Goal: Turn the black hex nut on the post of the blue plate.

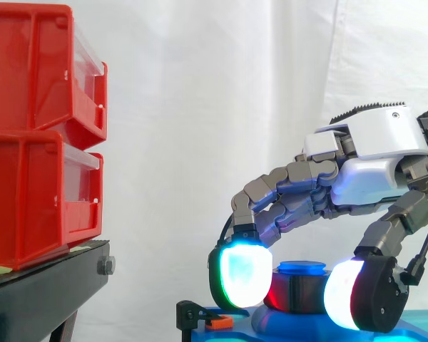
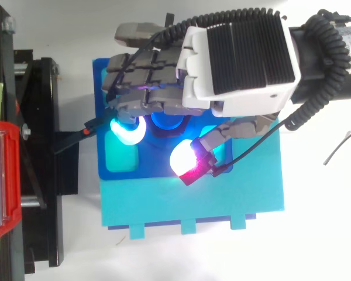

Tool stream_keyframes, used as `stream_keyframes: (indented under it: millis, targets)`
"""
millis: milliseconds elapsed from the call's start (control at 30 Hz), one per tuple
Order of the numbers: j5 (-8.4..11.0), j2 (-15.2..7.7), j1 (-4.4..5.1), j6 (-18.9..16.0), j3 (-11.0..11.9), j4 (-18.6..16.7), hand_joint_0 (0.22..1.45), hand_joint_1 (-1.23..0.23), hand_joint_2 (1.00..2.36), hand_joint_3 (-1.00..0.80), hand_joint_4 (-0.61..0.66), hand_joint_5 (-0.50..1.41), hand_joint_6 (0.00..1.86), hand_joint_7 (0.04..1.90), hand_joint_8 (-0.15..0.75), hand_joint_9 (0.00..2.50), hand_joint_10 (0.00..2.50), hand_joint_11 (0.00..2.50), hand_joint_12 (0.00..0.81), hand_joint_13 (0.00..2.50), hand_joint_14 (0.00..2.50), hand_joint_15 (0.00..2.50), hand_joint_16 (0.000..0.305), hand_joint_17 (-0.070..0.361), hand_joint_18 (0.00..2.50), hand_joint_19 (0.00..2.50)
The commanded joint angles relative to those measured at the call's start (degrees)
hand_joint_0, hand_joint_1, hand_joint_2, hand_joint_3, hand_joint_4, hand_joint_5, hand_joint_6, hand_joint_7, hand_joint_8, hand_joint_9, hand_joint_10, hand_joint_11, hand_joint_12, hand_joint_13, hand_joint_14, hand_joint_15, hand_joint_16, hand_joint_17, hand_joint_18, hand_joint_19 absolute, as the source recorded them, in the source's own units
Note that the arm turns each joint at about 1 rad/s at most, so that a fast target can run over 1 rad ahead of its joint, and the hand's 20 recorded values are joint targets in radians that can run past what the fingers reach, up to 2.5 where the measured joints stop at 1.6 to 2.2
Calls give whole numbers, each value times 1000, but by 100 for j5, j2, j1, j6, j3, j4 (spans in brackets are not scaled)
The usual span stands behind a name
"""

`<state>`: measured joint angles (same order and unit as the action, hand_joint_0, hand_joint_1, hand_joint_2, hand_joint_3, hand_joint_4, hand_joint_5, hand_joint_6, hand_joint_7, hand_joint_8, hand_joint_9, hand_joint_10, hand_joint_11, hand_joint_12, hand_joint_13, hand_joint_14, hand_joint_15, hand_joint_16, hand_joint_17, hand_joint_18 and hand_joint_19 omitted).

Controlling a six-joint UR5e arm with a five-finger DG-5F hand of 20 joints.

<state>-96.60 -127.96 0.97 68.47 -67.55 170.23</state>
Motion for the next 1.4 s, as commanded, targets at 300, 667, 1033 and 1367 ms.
stream_keyframes:
  millis: [300,667,1033,1367]
  targets:
    - [1,-1,0,0,-3,-8,612,-839,1005,-450,202,-193,501,1072,254,433,3,105,360,335,0,0,46,104,218,0]
    - [1,-1,0,0,-3,1,612,-841,1004,-455,201,-196,501,1064,255,433,3,104,362,335,0,0,46,104,222,0]
    - [1,-1,0,0,-214,-236,594,-815,1003,-460,202,-199,502,1056,256,431,3,112,364,333,0,0,46,104,218,0]
    - [1,-1,0,-9,-232,-342,589,-789,1004,-451,212,-198,501,1057,259,430,2,104,364,332,0,0,46,105,219,0]
